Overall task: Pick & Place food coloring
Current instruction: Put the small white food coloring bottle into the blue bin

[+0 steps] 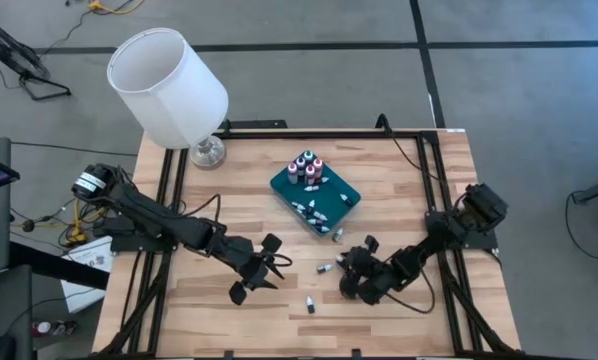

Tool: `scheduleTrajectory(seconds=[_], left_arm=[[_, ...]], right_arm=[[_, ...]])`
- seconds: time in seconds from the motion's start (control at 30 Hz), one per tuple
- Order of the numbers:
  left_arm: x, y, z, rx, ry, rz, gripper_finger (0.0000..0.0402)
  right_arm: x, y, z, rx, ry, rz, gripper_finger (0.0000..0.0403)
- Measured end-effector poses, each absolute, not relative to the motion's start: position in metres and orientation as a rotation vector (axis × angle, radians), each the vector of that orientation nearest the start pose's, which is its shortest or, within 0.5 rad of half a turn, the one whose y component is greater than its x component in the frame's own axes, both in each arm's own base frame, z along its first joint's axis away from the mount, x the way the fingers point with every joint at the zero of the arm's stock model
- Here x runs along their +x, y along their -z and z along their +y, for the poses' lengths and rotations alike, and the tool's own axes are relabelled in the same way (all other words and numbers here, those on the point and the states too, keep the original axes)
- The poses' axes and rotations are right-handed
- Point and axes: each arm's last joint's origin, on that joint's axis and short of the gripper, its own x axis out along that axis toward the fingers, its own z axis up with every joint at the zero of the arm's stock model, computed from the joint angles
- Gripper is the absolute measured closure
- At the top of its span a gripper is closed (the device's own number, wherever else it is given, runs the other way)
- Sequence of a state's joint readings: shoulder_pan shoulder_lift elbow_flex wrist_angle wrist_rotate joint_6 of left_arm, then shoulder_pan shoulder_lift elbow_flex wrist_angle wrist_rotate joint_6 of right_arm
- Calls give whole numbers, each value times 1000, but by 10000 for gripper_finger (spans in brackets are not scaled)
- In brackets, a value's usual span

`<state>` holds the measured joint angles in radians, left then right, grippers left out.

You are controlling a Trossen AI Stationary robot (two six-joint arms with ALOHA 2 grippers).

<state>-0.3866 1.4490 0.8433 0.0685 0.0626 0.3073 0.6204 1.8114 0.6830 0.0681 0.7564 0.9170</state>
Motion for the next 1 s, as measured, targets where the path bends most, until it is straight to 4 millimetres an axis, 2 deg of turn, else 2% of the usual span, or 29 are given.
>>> scheduleTrajectory(seconds=[0.13, 0.43, 1.0], left_arm=[[283, -225, -117, 384, 519, 472, 274], [282, -223, -115, 414, 480, 500, 274], [282, -223, -114, 424, 449, 505, 274]], right_arm=[[251, -87, 144, 254, 448, 685, 262], [251, -87, 144, 274, 431, 702, 244], [249, -85, 142, 285, 452, 735, 325]])
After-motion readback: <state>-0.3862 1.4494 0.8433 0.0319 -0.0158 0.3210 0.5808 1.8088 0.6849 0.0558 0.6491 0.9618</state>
